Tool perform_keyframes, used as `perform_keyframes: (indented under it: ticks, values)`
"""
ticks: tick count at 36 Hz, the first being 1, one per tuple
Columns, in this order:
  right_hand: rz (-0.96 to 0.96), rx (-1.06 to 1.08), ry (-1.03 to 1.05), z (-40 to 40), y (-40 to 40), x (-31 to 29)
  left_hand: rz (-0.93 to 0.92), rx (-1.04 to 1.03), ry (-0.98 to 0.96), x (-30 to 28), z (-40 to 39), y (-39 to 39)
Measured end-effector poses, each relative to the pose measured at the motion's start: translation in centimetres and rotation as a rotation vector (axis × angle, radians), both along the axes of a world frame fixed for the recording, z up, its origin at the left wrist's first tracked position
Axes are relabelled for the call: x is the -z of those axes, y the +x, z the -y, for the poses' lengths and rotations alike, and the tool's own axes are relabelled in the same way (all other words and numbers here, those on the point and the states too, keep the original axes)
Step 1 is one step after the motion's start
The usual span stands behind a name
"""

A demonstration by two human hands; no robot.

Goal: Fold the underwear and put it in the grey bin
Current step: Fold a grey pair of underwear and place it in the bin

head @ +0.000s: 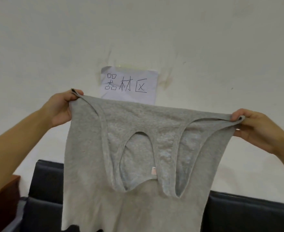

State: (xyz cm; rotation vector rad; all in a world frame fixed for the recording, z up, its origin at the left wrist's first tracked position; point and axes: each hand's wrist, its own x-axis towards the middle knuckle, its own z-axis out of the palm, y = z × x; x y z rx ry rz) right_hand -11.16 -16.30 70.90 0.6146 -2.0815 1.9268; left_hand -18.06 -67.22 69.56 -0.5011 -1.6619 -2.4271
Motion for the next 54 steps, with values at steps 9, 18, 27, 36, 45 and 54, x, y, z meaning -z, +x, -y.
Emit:
perform_keyframes:
  ticks: [9, 18, 27, 36, 45, 54]
  values:
    - [0.128, 0.008, -0.056, 0.1, 2.1, 1.7, 0.027, 0.038, -0.119, 0.2, -0.6, 1.3]
    - [0.068, 0.368, 0.194, 0.5, 4.6, 4.4, 0.102, -0.143, -0.458, 2.7, -2.3, 3.7]
    - [0.194, 0.421, 0.342, -1.5, 9.5, 4.7, 0.178, -0.174, -0.537, 3.6, -4.2, 8.8]
    - [0.352, 0.343, 0.564, -4.8, 17.5, 5.9, 0.147, -0.235, -0.78, 5.0, -7.6, 17.2]
    - [0.494, 0.143, 0.407, -7.6, 26.5, 10.3, 0.249, -0.278, -0.829, 10.5, -9.9, 28.3]
    - [0.61, 0.068, 0.806, -8.7, 32.4, 21.2, 0.404, -0.217, -1.007, 19.1, -12.7, 36.9]
